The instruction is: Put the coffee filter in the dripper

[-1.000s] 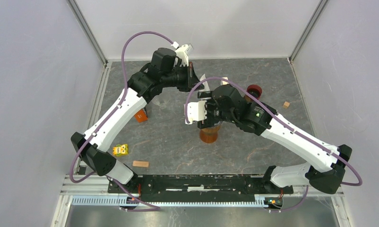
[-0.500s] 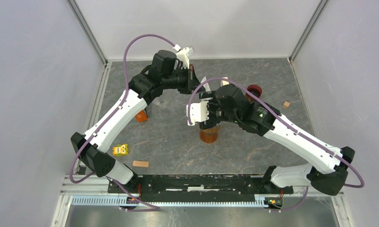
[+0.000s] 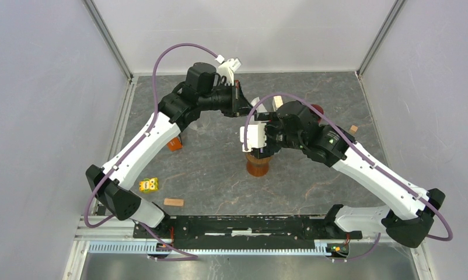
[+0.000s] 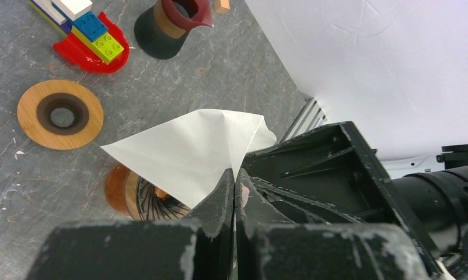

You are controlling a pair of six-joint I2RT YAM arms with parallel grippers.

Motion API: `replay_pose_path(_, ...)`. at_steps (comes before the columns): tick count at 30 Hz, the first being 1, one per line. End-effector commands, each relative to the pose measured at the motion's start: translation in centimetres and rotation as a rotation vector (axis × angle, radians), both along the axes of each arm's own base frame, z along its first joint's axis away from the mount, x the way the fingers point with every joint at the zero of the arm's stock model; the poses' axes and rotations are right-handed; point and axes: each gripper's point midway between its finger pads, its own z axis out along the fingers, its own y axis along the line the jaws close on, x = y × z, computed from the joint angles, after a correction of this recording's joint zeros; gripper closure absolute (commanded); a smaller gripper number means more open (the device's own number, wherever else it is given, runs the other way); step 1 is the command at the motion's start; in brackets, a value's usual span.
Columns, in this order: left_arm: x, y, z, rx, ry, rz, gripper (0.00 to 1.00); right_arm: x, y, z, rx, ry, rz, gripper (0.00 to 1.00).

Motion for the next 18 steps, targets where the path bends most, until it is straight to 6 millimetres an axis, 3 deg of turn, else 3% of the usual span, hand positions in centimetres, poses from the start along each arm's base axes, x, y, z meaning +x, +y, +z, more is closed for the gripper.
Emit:
replay_pose_path(1, -1.2, -0.3, 3.0, -0.093, -0.029, -0.028, 0.98, -0.8, -0.1, 0.6, 0.035, 0.003, 0.042, 0.21)
replay_pose_path(10, -1.0, -0.9, 2.4, -0.109, 0.015, -0.026, 0.98, -1.3, 0.9, 0.4, 0.065, 0.040, 0.076, 0.21)
replay_pose_path(18, -0.5, -1.1, 2.3, -0.131, 0.061, -0.002, 0.98, -0.1, 0.5, -1.0, 0.052, 0.041, -0.003, 0.21)
